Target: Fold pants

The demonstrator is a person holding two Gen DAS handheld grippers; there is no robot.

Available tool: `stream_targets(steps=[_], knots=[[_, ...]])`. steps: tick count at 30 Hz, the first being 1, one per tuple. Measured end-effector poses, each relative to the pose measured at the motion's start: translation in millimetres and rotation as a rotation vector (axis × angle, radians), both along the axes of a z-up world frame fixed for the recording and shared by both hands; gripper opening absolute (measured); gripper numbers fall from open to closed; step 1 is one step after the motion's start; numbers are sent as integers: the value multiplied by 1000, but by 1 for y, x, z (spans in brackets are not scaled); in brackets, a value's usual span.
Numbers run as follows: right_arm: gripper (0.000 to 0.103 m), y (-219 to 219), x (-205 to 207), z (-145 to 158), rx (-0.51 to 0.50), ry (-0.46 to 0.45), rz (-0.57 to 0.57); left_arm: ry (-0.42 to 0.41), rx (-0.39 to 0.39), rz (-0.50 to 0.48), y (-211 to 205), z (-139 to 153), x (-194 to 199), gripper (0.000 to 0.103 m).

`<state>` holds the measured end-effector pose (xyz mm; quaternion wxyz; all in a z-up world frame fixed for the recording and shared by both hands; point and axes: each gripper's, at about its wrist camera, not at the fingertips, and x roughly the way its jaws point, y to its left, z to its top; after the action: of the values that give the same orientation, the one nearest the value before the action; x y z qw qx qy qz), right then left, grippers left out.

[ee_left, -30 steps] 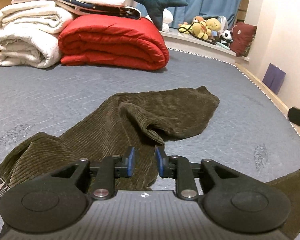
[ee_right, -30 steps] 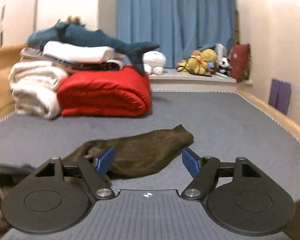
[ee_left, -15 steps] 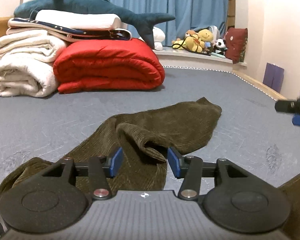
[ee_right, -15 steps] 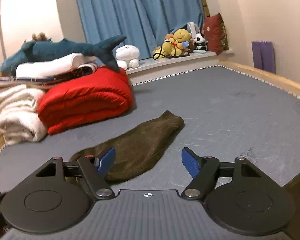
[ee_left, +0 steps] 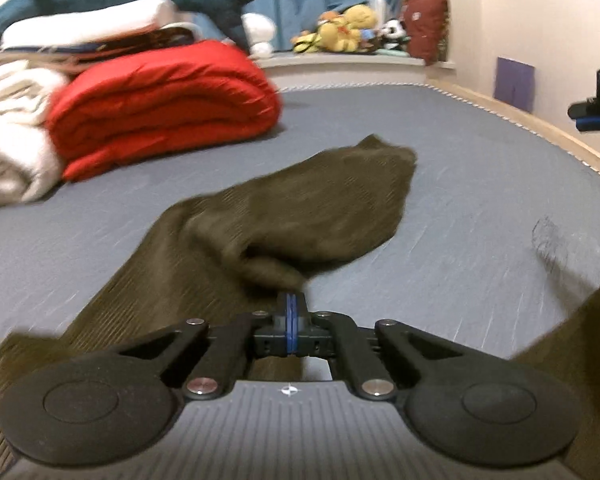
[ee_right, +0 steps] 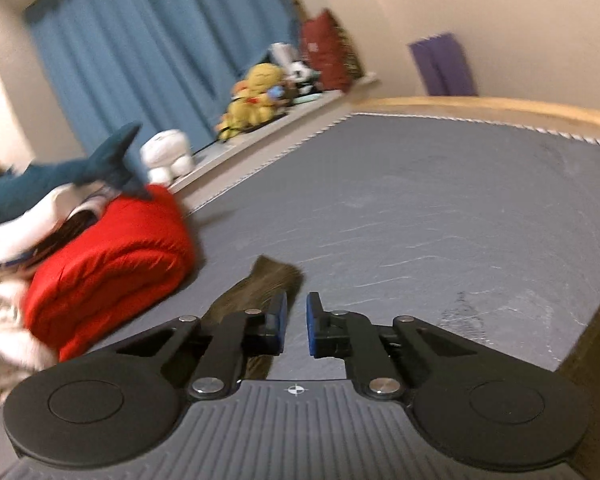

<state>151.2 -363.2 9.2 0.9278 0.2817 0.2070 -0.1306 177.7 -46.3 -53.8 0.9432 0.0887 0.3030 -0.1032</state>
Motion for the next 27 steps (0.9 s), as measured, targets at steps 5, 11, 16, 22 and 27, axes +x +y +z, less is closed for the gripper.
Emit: stream_targets(steps=[5,11,16,22,27], knots=[[10,-26,4,-9,82,46,-52,-25,-29,-96,-76,-12,70,9],[14,-40,15,-23,216,113,-55,9,19,-123,-163,-52,161,68],[14,-52,15,-27,278,126,-63,7,111,-77,-209,-77,216,78],[14,-75,8,-42,394,165,-164,11,307,-142,-241,-81,252,18],[15,-94,-12,-41,432,126,-328,47,140,-183,-230,-17,252,8]])
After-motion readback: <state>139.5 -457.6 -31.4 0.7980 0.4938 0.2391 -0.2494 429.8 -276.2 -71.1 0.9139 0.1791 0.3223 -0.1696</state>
